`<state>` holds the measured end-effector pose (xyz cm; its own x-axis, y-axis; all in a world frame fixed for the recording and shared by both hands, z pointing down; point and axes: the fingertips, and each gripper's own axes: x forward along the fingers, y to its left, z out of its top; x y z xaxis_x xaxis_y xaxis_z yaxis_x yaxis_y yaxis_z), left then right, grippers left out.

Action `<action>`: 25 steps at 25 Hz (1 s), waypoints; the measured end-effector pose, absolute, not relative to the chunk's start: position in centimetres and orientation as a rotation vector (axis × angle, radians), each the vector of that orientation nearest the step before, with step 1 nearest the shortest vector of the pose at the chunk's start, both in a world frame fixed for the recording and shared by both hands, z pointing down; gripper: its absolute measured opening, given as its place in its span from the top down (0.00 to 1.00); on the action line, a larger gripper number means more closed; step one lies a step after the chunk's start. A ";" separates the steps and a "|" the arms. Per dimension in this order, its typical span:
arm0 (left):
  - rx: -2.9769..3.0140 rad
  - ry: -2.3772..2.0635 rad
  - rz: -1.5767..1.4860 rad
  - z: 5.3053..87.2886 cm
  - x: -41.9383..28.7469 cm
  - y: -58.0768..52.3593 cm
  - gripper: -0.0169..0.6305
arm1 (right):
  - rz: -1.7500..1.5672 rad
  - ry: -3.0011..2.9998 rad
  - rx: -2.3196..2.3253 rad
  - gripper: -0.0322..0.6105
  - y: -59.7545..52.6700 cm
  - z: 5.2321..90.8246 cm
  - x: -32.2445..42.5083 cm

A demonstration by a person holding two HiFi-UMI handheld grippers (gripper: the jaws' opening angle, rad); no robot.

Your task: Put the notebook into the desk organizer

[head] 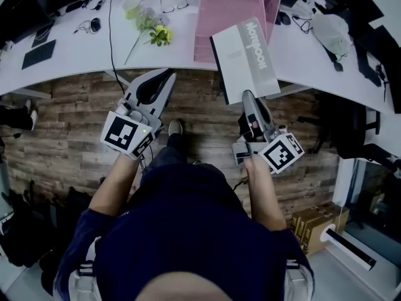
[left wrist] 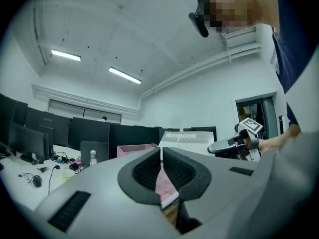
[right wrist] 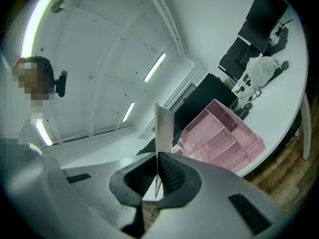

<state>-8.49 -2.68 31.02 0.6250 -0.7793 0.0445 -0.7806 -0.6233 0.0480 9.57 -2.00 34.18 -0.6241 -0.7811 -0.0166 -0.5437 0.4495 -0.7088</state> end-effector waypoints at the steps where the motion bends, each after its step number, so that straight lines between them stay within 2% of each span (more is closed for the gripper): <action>1: 2.775 -1.329 0.030 31.1 -8.7 -3.4 0.91 | -0.958 2.373 -1.124 0.93 -2.7 34.0 9.2; 25: 2.780 -1.154 0.005 33.2 -13.8 -18.5 0.91 | -0.977 2.310 -1.307 0.93 -16.0 35.0 4.5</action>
